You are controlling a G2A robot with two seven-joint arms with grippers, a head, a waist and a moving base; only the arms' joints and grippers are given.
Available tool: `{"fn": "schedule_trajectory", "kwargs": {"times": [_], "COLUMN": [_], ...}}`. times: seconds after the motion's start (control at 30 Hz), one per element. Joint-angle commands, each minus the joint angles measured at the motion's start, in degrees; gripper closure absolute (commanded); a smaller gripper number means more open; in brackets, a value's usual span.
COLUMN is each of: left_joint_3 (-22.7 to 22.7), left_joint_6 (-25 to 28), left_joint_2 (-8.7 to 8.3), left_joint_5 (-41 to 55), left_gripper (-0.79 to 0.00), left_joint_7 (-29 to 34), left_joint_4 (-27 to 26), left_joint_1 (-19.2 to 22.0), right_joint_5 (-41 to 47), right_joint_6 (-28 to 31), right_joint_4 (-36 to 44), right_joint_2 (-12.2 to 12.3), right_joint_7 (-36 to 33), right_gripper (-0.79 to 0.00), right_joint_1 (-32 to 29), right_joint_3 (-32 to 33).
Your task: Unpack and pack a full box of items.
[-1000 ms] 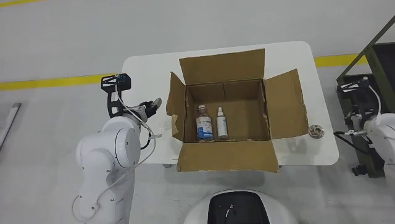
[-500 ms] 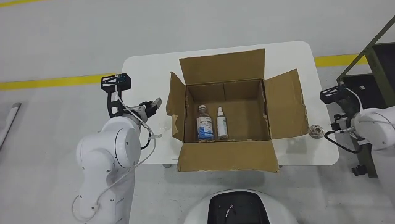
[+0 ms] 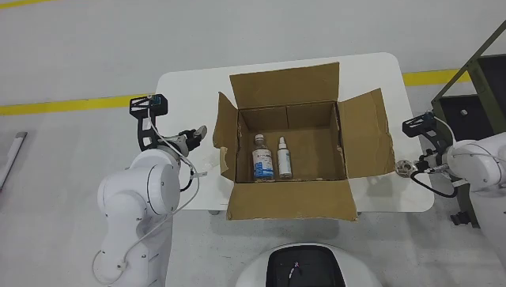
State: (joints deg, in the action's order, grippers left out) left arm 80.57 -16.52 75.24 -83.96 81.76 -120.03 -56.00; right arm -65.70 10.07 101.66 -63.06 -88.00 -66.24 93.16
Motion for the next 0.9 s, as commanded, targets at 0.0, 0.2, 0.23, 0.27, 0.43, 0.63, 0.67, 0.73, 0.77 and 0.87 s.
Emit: {"fn": "schedule_trajectory", "kwargs": {"times": [0.0,0.2,0.23,0.27,0.43,0.63,0.67,0.73,0.77,0.87], "left_joint_3": [0.0,0.0,0.0,0.0,0.0,0.0,0.0,0.0,0.0,0.0], "left_joint_6": [0.0,0.0,0.0,0.0,0.0,0.0,0.0,0.0,0.0,0.0], "left_joint_2": [0.0,0.0,0.0,0.0,0.0,0.0,0.0,0.0,0.0,0.0], "left_joint_5": [0.0,0.0,0.0,0.0,0.0,0.0,0.0,0.0,0.0,0.0], "left_gripper": [-0.785,-0.785,-0.785,-0.785,-0.785,-0.785,-0.785,-0.785,-0.785,-0.785], "left_joint_7": [0.0,0.0,0.0,0.0,0.0,0.0,0.0,0.0,0.0,0.0], "left_joint_4": [0.0,0.0,0.0,0.0,0.0,0.0,0.0,0.0,0.0,0.0], "left_joint_1": [0.0,0.0,0.0,0.0,0.0,0.0,0.0,0.0,0.0,0.0], "right_joint_5": [0.0,-0.64,-0.33,-0.39,-0.01,-0.41,-0.49,-0.54,-0.53,-0.58], "right_joint_6": [0.0,-0.68,-0.8,-0.76,-0.21,-0.51,-0.68,-0.76,-0.77,-0.97], "right_joint_4": [0.0,0.73,0.58,0.02,-3.25,-7.42,-8.17,-9.38,-9.93,-11.13], "right_joint_2": [0.0,0.14,0.16,0.2,0.27,0.26,0.26,0.27,0.26,0.28], "right_joint_7": [0.0,3.09,3.52,3.6,4.49,6.36,6.59,6.89,7.04,7.44], "right_gripper": [-0.336,-0.785,-0.785,-0.785,-0.693,-0.477,-0.456,-0.376,-0.379,-0.382], "right_joint_1": [0.0,-1.03,-0.91,-0.88,0.49,1.9,2.16,2.71,2.84,3.32], "right_joint_3": [0.0,0.18,0.14,-0.05,-1.9,-4.24,-4.52,-5.09,-5.44,-6.16]}}
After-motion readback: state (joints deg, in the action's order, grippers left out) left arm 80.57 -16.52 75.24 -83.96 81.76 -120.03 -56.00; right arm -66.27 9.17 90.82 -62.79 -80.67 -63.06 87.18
